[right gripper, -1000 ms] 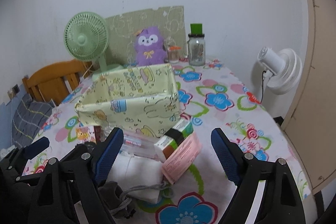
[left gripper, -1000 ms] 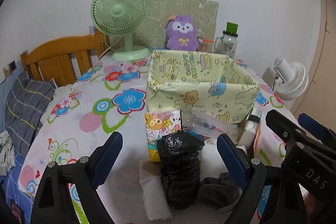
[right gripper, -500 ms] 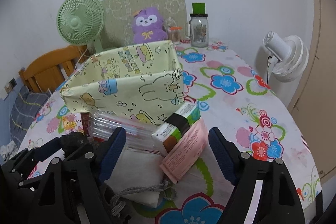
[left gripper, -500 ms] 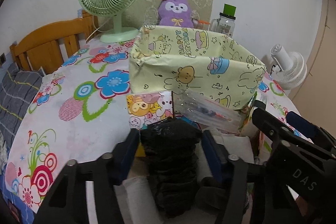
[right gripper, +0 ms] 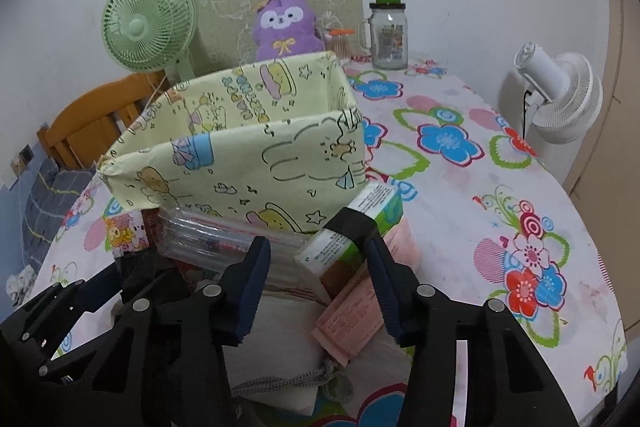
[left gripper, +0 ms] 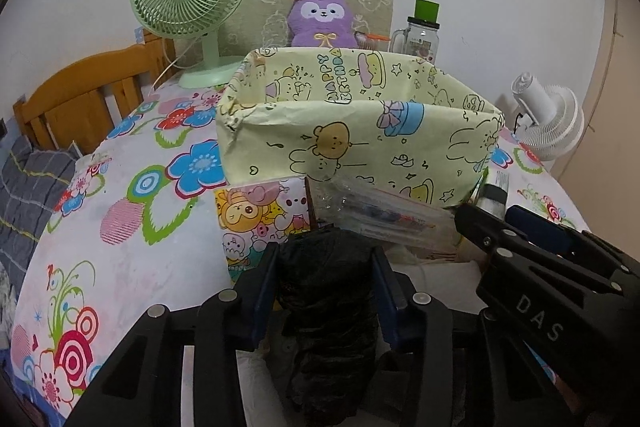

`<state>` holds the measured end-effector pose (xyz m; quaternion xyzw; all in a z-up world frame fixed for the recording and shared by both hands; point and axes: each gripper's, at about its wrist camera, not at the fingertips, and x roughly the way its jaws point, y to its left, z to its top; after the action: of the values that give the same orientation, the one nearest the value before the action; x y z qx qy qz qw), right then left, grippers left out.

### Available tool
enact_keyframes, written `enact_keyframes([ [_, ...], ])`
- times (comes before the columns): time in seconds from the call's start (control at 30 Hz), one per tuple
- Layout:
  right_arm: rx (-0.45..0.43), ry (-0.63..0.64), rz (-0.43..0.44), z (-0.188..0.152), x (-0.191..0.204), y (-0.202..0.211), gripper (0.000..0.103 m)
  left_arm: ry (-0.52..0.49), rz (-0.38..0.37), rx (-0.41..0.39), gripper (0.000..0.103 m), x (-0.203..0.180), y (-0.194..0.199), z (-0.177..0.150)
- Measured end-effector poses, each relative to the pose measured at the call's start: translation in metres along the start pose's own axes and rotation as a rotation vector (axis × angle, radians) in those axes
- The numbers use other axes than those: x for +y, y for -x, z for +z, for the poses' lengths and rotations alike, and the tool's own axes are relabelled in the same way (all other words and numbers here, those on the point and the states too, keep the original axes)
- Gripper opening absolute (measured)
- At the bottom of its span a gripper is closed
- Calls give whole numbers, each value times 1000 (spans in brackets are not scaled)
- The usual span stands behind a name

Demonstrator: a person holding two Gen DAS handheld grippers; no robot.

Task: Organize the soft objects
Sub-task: 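Grasp the black plastic bundle with the left gripper while the right gripper grasps the white-green box, then carry the black bundle with the left gripper while the right gripper carries the box over the basket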

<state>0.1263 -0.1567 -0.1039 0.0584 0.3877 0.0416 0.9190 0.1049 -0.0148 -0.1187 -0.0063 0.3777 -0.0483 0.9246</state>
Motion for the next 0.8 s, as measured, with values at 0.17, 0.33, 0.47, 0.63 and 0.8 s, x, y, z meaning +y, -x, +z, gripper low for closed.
enact_keyframes([
  [0.17, 47, 23, -25, -5, 2, -10, 32, 18, -24, -4, 44, 3, 0, 2],
  [0.33, 39, 19, -20, -5, 1, -8, 25, 14, -20, -4, 44, 1, 0, 2],
  [0.47, 22, 10, -17, -5, 0, -1, 22, 14, -18, -7, 44, 1, 2, 2],
  [0.63, -6, 9, -13, -4, 2, 13, 21, 7, -21, -28, 40, -1, 11, 2],
  [0.8, -34, 16, -1, -4, 5, 27, 19, 8, -31, -47, 38, -2, 20, 3],
])
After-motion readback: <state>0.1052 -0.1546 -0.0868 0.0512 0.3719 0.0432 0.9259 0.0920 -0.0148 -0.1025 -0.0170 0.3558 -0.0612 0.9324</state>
